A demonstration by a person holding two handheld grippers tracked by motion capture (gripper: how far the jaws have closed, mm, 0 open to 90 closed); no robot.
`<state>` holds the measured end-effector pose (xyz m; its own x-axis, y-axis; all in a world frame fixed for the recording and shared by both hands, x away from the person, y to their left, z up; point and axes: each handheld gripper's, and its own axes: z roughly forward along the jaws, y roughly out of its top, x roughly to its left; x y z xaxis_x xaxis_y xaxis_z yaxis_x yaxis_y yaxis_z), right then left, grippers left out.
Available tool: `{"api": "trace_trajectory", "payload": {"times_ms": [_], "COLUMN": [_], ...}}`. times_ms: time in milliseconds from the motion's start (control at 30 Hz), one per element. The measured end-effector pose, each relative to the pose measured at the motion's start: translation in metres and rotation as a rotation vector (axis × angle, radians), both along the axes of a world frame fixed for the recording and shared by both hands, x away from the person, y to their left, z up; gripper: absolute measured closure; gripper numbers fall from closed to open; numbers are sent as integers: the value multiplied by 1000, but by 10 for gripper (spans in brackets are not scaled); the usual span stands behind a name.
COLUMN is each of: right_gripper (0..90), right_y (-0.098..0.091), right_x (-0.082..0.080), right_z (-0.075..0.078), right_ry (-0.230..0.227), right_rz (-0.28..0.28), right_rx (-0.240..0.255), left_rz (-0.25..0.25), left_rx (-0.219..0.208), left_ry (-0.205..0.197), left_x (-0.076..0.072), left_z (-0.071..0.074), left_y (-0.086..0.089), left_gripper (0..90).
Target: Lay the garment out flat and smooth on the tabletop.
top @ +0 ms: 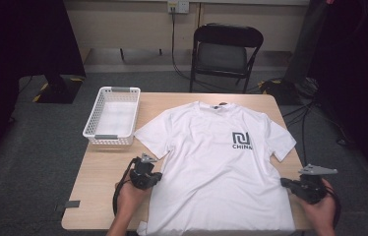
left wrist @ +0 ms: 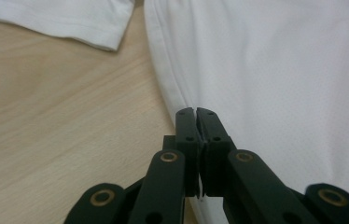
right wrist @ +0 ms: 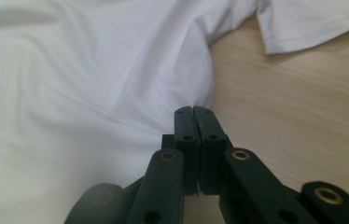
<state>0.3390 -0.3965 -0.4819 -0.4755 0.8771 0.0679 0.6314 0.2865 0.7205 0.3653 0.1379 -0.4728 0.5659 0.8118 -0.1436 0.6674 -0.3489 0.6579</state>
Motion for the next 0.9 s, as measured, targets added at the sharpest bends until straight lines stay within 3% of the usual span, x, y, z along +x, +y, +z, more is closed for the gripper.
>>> {"api": "trace_trajectory", "payload": {"times_ms": [67,167,200,233,267,300,367,567,600,667,767,833,900], "right_gripper": [883,880,876,830,707,662,590,487,487,488,556,749,876], "right_y": [-12,-23,-24,-25,-24,-23,-19,-12,-11,-10,-9,-8,-10], "right_x": [-4,-14,-17,-19,-22,-23,-28,-49,-53,-61,-70,-73,-73], "right_z": [10,19,20,19,18,15,8,-3,-3,-5,-9,-9,-9], "right_ry": [-15,-44,-51,-62,-65,-52,-27,10,12,19,46,43,56], "right_rz": [-10,-13,-13,-20,-34,-41,-30,-46,-43,-53,-34,-17,9], "right_rx": [60,84,93,90,88,81,61,11,-4,-54,-47,-44,-15], "left_rz": [2,-15,-25,-41,-47,-45,-62,-69,-61,-66,-87,-95,-129], "left_rx": [-48,-123,-126,-125,-121,-115,-110,-69,-44,-14,17,21,15], "left_ry": [-14,-29,-35,-38,-44,-56,-38,13,11,21,20,42,65], "left_x": [-5,-15,-18,-20,-22,-25,-31,-59,-64,-71,-77,-77,-76], "left_z": [8,18,20,19,17,14,7,-6,-6,-8,-11,-10,-9], "left_y": [7,15,17,18,18,18,18,16,15,13,9,7,5], "left_gripper": [884,882,880,870,798,680,506,395,390,400,494,675,823]}}
